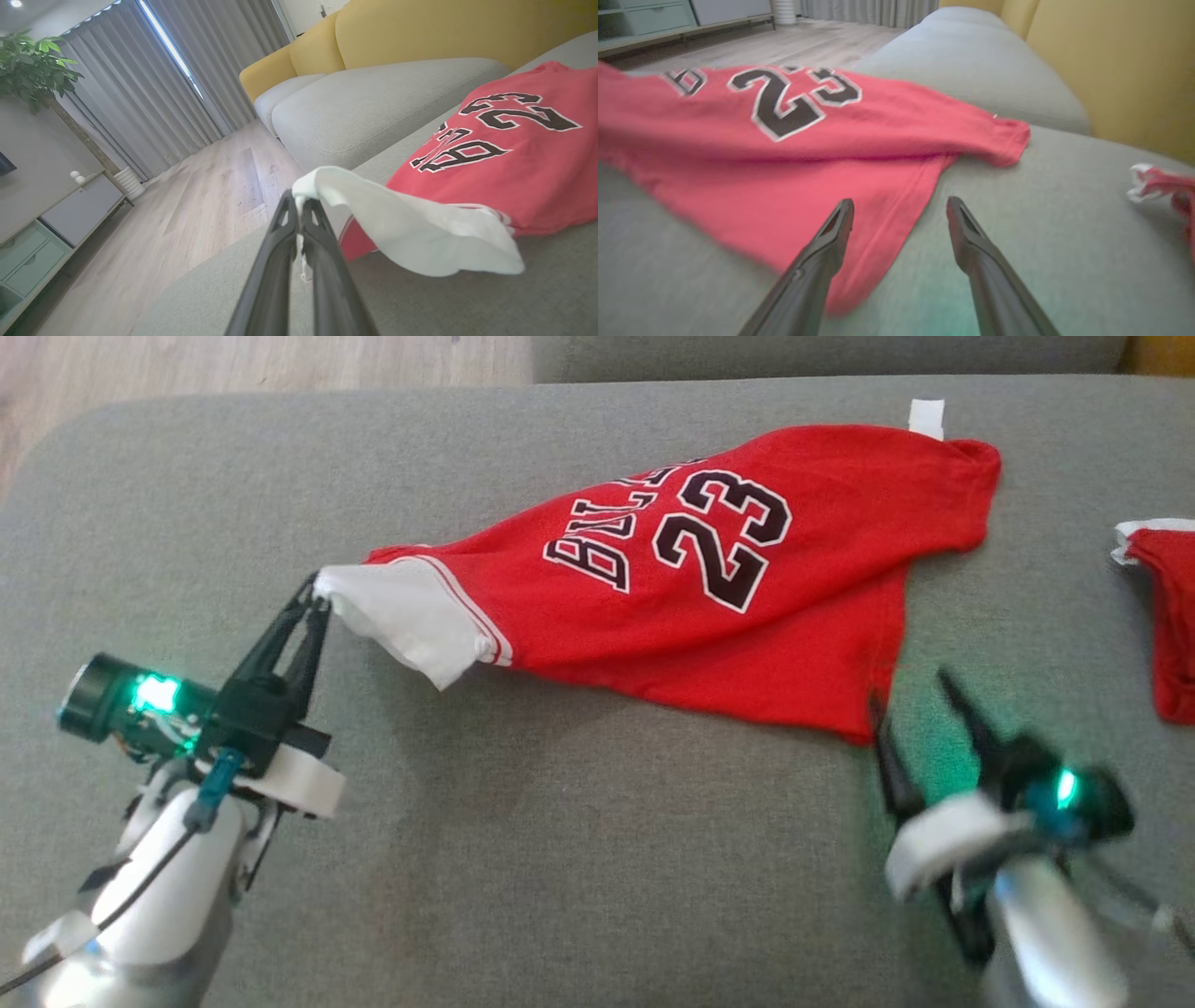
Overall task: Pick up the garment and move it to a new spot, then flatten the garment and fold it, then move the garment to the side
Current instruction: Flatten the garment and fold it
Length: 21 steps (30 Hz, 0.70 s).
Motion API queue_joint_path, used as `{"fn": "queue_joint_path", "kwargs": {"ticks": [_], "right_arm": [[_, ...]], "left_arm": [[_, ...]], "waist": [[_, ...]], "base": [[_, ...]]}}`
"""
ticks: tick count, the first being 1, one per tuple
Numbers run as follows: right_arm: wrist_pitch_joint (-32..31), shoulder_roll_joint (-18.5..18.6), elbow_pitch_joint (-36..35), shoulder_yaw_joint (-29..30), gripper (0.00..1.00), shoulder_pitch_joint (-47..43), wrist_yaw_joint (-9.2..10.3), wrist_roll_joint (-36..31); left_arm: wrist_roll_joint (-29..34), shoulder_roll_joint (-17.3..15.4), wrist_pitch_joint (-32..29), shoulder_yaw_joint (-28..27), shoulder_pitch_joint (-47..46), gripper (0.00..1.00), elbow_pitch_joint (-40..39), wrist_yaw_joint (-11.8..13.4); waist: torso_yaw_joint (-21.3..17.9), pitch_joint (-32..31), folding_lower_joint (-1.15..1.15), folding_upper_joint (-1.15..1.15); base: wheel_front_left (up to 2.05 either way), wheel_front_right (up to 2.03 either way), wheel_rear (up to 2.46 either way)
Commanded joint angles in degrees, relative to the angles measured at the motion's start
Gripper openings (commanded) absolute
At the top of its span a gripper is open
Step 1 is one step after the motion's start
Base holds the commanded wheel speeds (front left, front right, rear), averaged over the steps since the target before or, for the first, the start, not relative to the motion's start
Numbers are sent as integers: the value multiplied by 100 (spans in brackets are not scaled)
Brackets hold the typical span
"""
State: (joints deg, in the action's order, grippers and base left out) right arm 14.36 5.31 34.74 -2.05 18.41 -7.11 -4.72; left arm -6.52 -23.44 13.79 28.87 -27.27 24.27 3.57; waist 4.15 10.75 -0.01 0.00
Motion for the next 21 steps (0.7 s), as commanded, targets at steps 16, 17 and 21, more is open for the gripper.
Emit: {"fn": "queue_joint_path", "kwargs": {"ticks": [16,17,21], "right_arm": [[-541,146,-451,-777,96,-759,-37,318],[-541,136,-406,-773,91,-740,-37,321],[-467,101,-251,-757,80,-631,-37,322]], "left_arm": [[-76,-277,112,-288,-424,0,-60,79],[-80,-271,113,-282,-436,0,-53,79],[-98,-262,115,-273,-467,0,-35,85]], "waist": [[38,-43,1,0],[52,-37,1,0],[80,-8,1,0]], "base": [[0,0,0],[0,0,0],[0,0,0]]}}
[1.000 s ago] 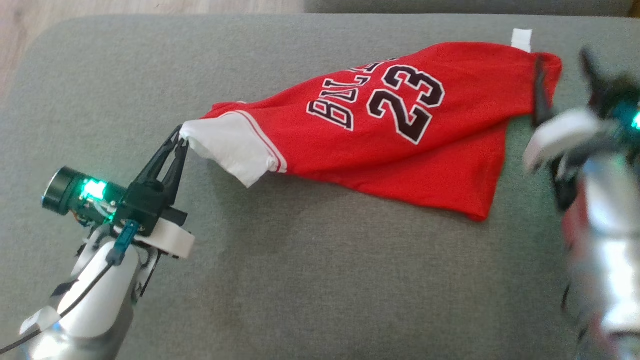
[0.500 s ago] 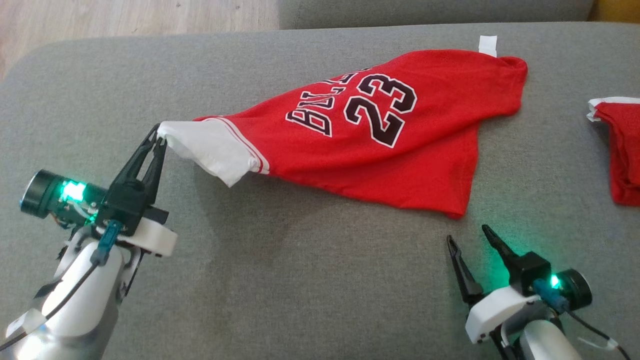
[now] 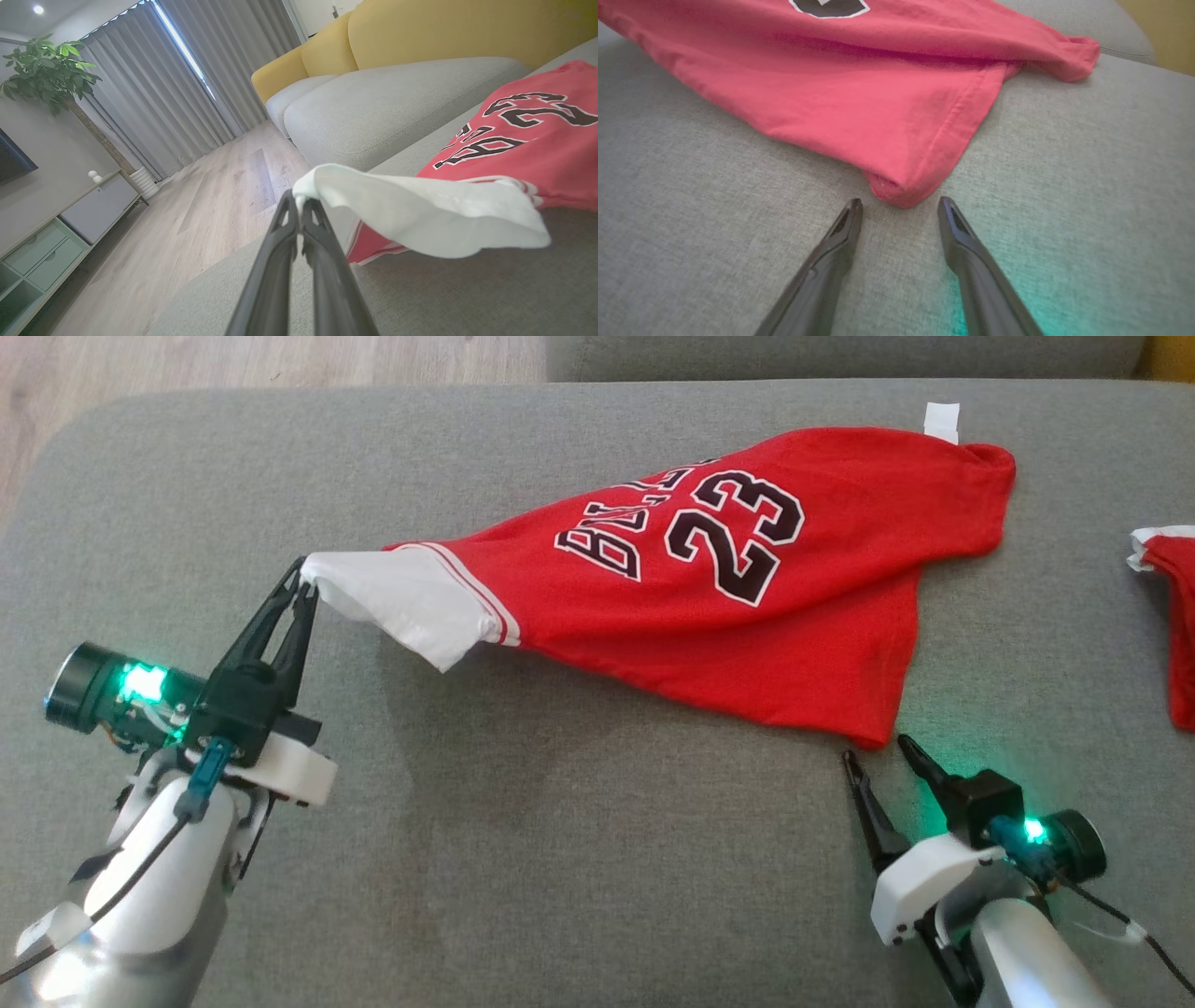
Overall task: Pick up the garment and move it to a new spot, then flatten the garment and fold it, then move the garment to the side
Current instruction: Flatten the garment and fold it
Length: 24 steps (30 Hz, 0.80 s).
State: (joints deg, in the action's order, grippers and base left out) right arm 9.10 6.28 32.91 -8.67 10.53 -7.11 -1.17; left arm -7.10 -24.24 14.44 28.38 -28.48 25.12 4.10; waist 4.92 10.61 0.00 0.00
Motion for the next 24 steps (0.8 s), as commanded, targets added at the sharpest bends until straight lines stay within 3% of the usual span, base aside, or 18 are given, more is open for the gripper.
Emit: {"fn": "queue_joint_path", "kwargs": {"ticks": [1,2,4,5,14,18,24], "right_arm": [[82,-5,-28,-94,68,187,-37,-38],[103,-13,12,-93,50,215,-37,-41],[132,-29,95,-88,24,265,-37,-56],[140,-37,139,-87,3,286,-37,-63],[305,-35,107,274,0,333,-37,-290],[374,116,-280,572,0,274,-37,-561],[152,630,-1529,1141,0,293,-37,-912]], "left_arm": [[-44,-184,51,-222,-349,0,-115,31],[-47,-187,52,-219,-352,0,-111,31],[-51,-195,52,-215,-357,0,-101,35],[-54,-202,53,-215,-358,0,-97,37],[-62,-290,54,-231,-344,0,-134,68],[-47,-368,55,-266,-297,0,-320,92],[-242,-600,55,-488,-166,0,-808,30]], "waist": [[5,10,0,0],[6,15,0,0],[4,17,0,0],[0,15,0,0],[-78,-135,0,0],[-153,-295,0,0],[-429,-783,0,0]], "base": [[0,0,0],[0,0,0],[0,0,0],[0,0,0],[0,0,0],[0,0,0],[0,0,0]]}}
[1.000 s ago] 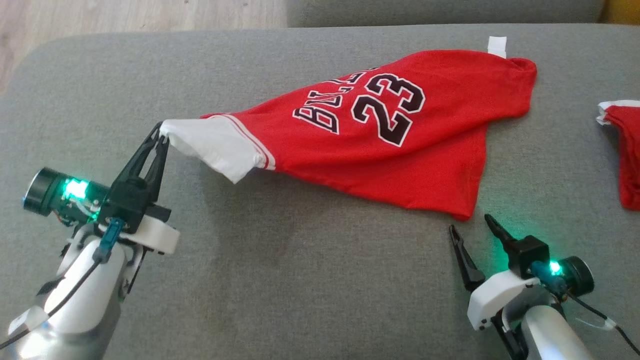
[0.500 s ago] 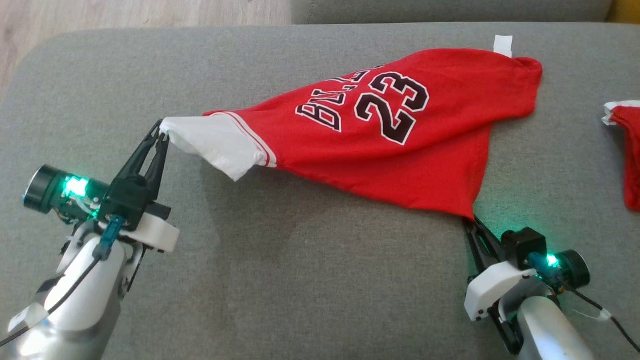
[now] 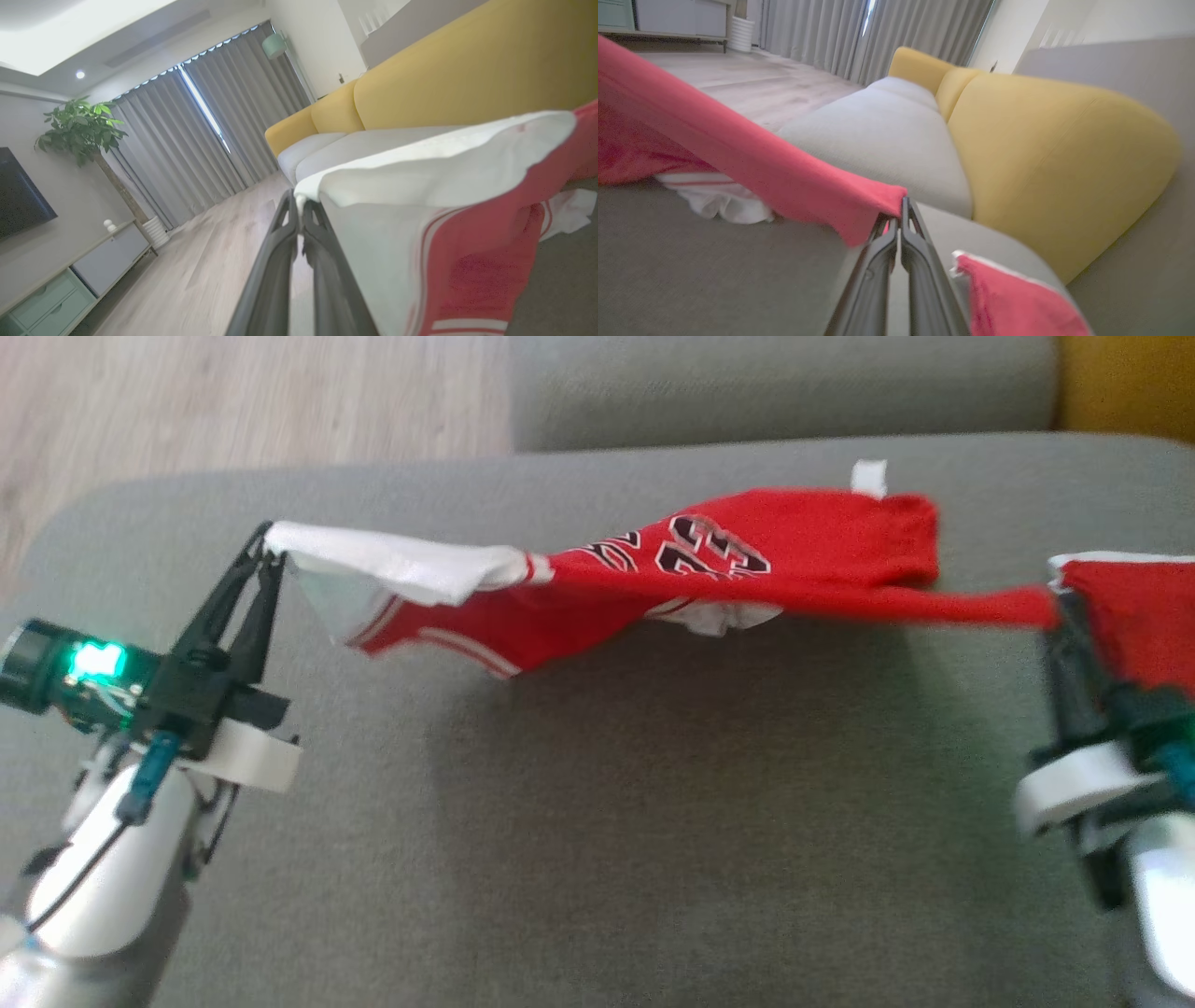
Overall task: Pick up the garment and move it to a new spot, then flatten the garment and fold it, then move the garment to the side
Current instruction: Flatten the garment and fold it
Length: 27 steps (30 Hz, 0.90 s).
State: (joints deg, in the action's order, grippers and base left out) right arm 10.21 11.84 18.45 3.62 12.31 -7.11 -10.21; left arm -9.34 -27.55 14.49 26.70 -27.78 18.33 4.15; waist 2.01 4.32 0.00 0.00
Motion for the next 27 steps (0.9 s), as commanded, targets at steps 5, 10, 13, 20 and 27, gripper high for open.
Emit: {"fn": "queue_joint_path", "kwargs": {"ticks": [5,10,13,20,27], "right_arm": [[-636,807,-1350,-28,0,529,-37,49],[-1221,1587,-2073,-102,0,1196,-37,373],[-1413,1927,-2084,-248,0,1638,-37,625],[-1497,2289,-1049,-1019,0,2659,-37,1173],[-1240,2050,232,-2152,0,3998,-37,1565]], "left_arm": [[79,-576,-25,-356,-511,0,-651,-89],[265,-819,-260,-400,-1191,0,-1200,-208],[368,-901,-436,-395,-1718,0,-1316,-335],[413,-703,-627,-180,-3031,0,-644,-801],[447,-457,-733,224,-4338,0,983,-1084]], "waist": [[-362,-513,0,0],[-463,-624,0,0],[-474,-619,0,0],[-382,-346,0,0],[-303,608,0,0]], "base": [[0,0,0],[0,0,0],[0,0,0],[0,0,0],[0,0,0]]}}
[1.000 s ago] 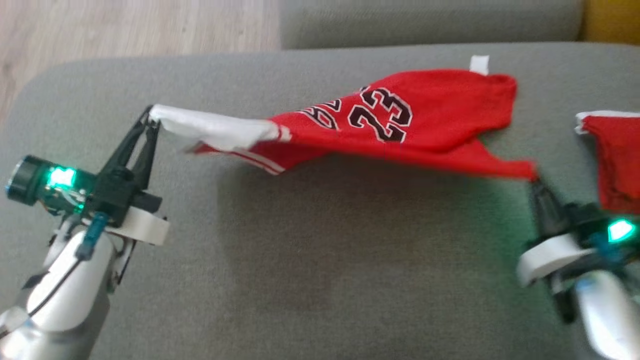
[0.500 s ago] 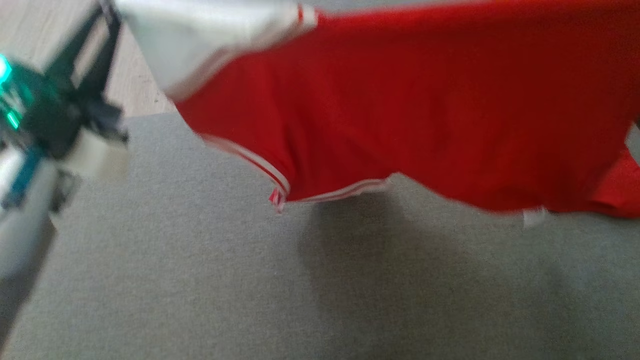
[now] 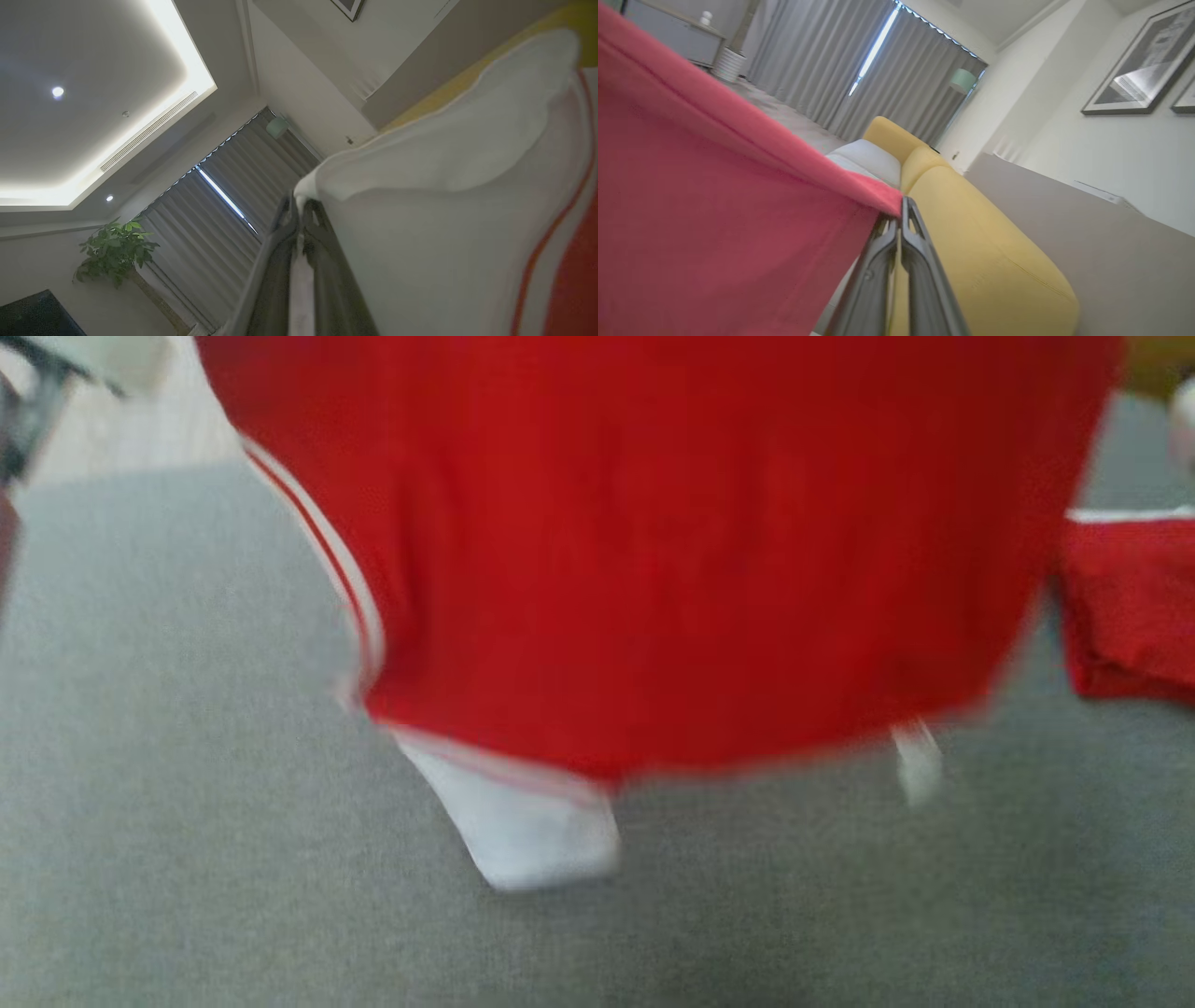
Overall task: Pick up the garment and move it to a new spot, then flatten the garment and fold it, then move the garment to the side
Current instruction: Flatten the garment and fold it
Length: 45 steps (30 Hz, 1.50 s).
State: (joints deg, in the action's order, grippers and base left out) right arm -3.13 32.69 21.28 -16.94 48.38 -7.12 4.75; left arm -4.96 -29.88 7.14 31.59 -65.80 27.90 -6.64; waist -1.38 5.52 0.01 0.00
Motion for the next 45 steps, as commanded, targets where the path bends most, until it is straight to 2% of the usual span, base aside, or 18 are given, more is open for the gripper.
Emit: {"fn": "queue_joint_path", "kwargs": {"ticks": [1,4,9,11,16,21,26,30,33,35,38,45], "right_arm": [[194,-113,116,-191,0,650,-36,98],[515,-311,593,-437,0,1436,-36,30],[1141,-506,1320,-391,0,2485,-36,-400],[1350,-521,1579,-325,0,2674,-36,-585],[1554,-468,1962,-275,0,2667,-36,-784],[1692,-449,2399,-297,0,2228,-36,-807],[1779,-488,2661,-384,0,1426,-36,-699],[1805,-404,2595,-392,0,548,-36,-507],[1809,-296,2240,-325,0,-239,-36,-334],[1810,-174,1751,-226,0,-1101,-36,-153],[1811,-91,1300,-111,0,-1969,-36,-17],[1359,-91,-162,443,0,-3900,-36,34]], "left_arm": [[19,-193,60,-275,-763,0,215,-8],[196,-154,286,-238,-1444,0,727,12],[433,-43,695,-287,-2329,0,1165,365],[369,67,763,-344,-2418,0,1147,464],[241,120,783,-284,-2063,0,608,354],[73,-67,785,-230,-948,0,-47,313],[-102,-302,785,-233,608,0,-716,468],[-303,-492,785,-250,1939,0,-1267,527],[-501,-625,786,-277,2941,0,-1712,527],[-632,-783,786,-262,3976,0,-2078,615],[-705,-919,786,-113,4976,0,-2314,726],[-913,-1089,653,131,6582,0,-2858,1120]], "waist": [[34,640,-1,0],[12,1025,-1,0],[28,1374,-1,0],[84,1415,-1,0],[245,1559,-1,0],[395,1615,-1,0],[472,1429,-1,0],[498,1148,-1,0],[480,888,-1,0],[413,669,-1,0],[323,459,-1,0],[185,113,-1,0]], "base": [[0,0,0],[0,0,0],[0,0,0],[0,0,0],[0,0,0],[0,0,0],[0,0,0],[0,0,0],[0,0,0],[0,0,0],[0,0,0],[0,0,0]]}}
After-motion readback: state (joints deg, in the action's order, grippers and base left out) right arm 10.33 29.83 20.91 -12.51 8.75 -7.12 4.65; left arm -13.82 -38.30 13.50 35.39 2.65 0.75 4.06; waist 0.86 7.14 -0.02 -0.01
